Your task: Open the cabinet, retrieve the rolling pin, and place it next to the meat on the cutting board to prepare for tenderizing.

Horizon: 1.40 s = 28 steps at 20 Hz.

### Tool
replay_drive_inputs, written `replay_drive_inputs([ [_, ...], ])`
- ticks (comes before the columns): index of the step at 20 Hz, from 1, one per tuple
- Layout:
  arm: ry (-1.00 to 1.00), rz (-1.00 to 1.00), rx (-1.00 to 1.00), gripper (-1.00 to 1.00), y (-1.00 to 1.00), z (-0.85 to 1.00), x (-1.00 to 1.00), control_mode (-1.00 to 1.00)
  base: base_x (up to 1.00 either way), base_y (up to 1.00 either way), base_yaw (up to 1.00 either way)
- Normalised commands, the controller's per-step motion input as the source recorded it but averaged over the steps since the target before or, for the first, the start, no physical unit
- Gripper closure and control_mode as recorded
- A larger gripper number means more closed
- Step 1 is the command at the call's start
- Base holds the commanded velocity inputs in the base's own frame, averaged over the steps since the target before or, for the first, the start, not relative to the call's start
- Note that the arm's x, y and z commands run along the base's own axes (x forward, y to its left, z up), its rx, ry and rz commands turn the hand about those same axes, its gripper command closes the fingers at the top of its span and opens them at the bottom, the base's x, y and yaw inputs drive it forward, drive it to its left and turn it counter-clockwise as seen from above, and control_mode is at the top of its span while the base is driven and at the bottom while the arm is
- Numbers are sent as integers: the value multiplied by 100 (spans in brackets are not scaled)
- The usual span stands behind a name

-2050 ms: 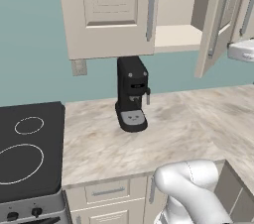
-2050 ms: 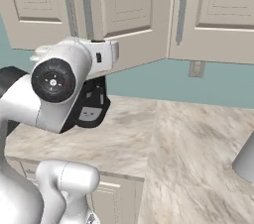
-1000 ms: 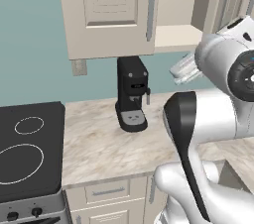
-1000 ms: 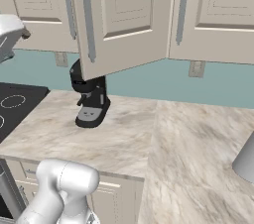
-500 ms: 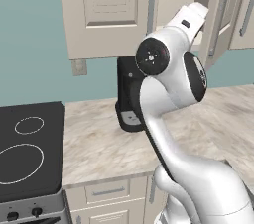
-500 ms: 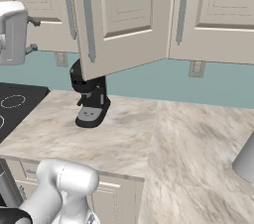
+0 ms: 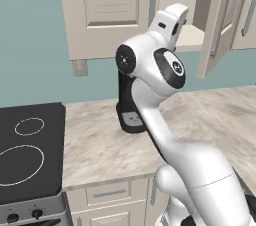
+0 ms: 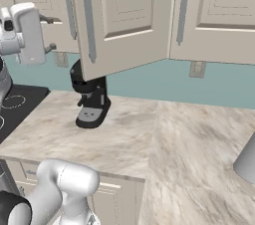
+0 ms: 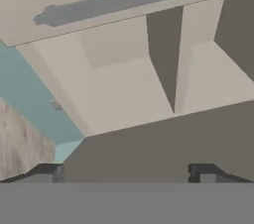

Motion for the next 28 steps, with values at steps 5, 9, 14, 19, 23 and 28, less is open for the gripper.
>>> replay_drive_inputs([
  [5, 5, -10, -11, -100, -34, -7, 25, -100, 0, 0, 0],
  [9, 6, -8, -7, -100, -39, -2, 20, -100, 0, 0, 0],
  [14, 7, -8, -5, -100, -41, -1, 15, -100, 0, 0, 0],
  [19, 6, -9, -2, -100, -53, -6, 1, -100, 0, 0, 0],
  [23, 3, -12, 0, -100, -58, -15, -20, -100, 0, 0, 0],
  [28, 0, -14, 0, -100, -62, -12, -59, -100, 0, 0, 0],
])
